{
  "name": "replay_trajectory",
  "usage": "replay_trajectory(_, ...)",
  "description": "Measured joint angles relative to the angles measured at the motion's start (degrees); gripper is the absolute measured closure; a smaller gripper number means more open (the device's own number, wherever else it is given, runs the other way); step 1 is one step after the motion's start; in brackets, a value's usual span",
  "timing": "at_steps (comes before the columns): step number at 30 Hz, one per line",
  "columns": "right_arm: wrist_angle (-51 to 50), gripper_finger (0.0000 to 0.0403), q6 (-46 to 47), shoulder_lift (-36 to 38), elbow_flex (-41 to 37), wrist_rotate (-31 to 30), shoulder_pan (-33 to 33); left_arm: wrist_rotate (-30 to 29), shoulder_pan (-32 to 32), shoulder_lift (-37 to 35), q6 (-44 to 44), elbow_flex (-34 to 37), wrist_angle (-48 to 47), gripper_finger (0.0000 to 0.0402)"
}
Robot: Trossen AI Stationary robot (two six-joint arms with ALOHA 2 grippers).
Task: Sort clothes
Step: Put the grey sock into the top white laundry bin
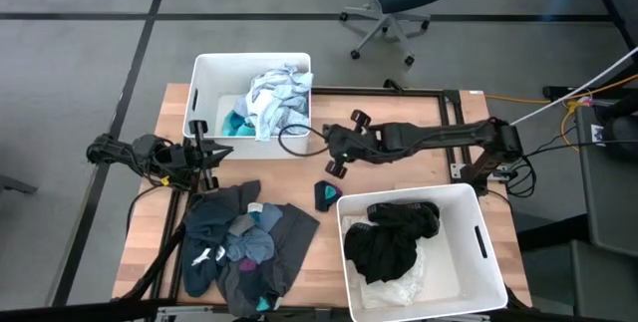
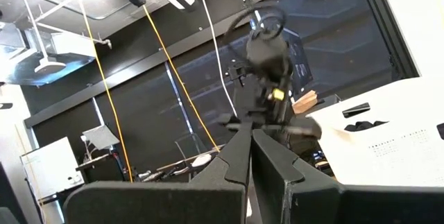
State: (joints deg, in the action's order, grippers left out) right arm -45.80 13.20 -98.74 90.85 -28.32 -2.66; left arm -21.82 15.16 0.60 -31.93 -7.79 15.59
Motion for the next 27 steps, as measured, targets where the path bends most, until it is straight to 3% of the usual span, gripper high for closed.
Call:
replay_trajectory(13, -4.23, 0.0386, -0.01, -0.04, 9.46, -2.75, -7.47, 0.00, 0.00, 0.00, -0.01, 0.00, 0.00, 0.0396)
replay_trajectory(27, -4.17, 0.0386, -0.03, -0.07, 14.29, -2.16, -9.48, 0.00, 0.00, 0.00, -0.01, 0.00, 0.00, 0.0396)
